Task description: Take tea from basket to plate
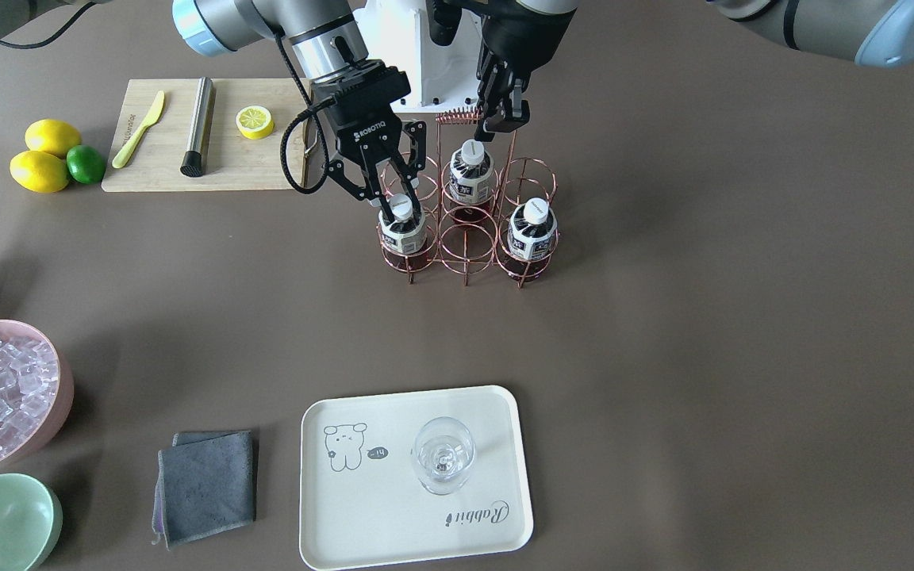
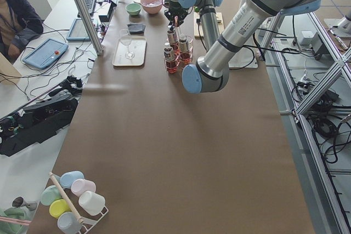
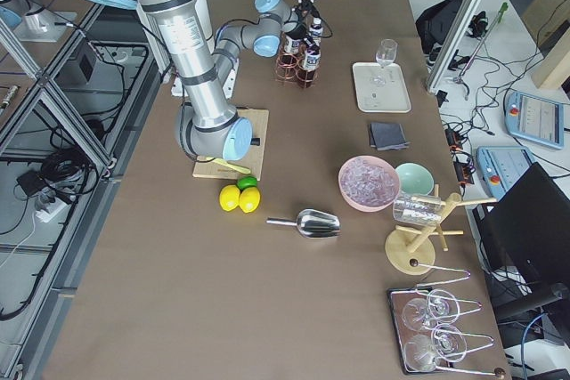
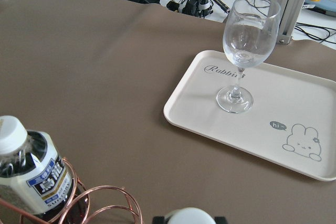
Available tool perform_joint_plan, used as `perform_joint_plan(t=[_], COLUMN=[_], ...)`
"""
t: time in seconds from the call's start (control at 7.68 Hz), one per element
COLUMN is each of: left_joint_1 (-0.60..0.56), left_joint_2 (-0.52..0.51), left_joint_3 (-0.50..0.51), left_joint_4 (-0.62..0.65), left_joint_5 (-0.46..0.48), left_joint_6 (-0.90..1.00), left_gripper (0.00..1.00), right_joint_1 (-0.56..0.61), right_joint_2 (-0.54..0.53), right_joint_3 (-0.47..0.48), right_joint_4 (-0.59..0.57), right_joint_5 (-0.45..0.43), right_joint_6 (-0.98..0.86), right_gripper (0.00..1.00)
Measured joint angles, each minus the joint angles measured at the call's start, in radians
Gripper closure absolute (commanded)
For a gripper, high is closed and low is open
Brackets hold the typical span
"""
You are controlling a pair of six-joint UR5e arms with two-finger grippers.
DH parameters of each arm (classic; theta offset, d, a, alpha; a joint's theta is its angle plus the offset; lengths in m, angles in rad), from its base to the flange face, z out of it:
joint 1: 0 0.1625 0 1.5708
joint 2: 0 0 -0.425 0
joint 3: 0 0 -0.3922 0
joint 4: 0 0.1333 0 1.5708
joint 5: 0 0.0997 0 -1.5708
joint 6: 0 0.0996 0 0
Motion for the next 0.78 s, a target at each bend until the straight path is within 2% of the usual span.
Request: perform_joint_plan(t=[0.13,0.52,0.78], left_joint_1=[0.0,0.0,-0.001], left_joint_2=[0.0,0.0,0.001], left_joint_3=[0.0,0.001,0.001], left_joint_4=[0.0,0.0,0.0], left_joint_5=[0.0,0.0,0.0], left_joint_6=[0.0,0.001,0.001], left_gripper=[1.0,1.0,1.0], right_joint_1=[0.014,0.111,0.224], right_joint_2=[0.0,0.026,0.108], right_joint_3=[0.024,0.106,0.154], right_joint_4=[-0.02,-0.15,-0.312], right_joint_5=[0.012,0.133,0.269], right_joint_6=[0.001,0.002,0.002], right_gripper=[1.0,1.0,1.0])
